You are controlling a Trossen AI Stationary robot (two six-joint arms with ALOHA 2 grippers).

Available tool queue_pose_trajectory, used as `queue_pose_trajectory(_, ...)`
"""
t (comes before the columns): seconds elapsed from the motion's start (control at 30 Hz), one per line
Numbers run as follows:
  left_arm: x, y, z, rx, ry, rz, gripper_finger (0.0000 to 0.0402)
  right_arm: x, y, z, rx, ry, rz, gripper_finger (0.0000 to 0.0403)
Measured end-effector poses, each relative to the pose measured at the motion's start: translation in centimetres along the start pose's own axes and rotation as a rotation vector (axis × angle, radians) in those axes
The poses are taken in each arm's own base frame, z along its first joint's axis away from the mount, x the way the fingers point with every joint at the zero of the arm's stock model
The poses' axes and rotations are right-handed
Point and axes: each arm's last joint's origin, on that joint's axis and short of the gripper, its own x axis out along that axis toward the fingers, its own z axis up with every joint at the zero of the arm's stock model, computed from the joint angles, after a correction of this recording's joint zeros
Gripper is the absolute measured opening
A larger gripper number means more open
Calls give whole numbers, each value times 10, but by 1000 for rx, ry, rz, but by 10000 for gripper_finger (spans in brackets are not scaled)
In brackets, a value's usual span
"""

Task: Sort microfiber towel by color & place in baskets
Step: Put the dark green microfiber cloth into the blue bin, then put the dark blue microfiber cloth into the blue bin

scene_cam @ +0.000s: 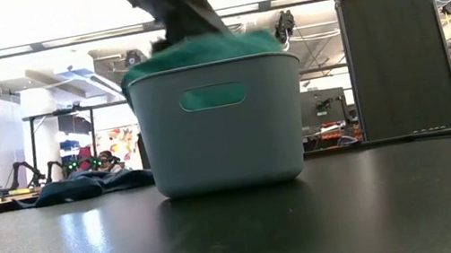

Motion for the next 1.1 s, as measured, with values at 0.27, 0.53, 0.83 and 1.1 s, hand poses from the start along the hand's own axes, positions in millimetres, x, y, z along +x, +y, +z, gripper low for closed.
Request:
queue_pose_trajectory(0.27, 74, 37, 0, -108, 119, 187, 0, 0, 0, 0, 3, -1, 1, 247)
queue_pose_trajectory(0.53, 80, 39, -6, 86, 298, 423, 40, 0, 0, 0, -5, 0, 2, 258)
queue_pose_trajectory(0.83, 17, 2, 22, 279, 230, 501, 166, 0, 1, -1, -8, 28, 33, 272)
queue_pose_trajectory(1.1, -70, 43, 24, 138, 147, 860, 252, 0, 2, -2, 17, 71, 73, 275)
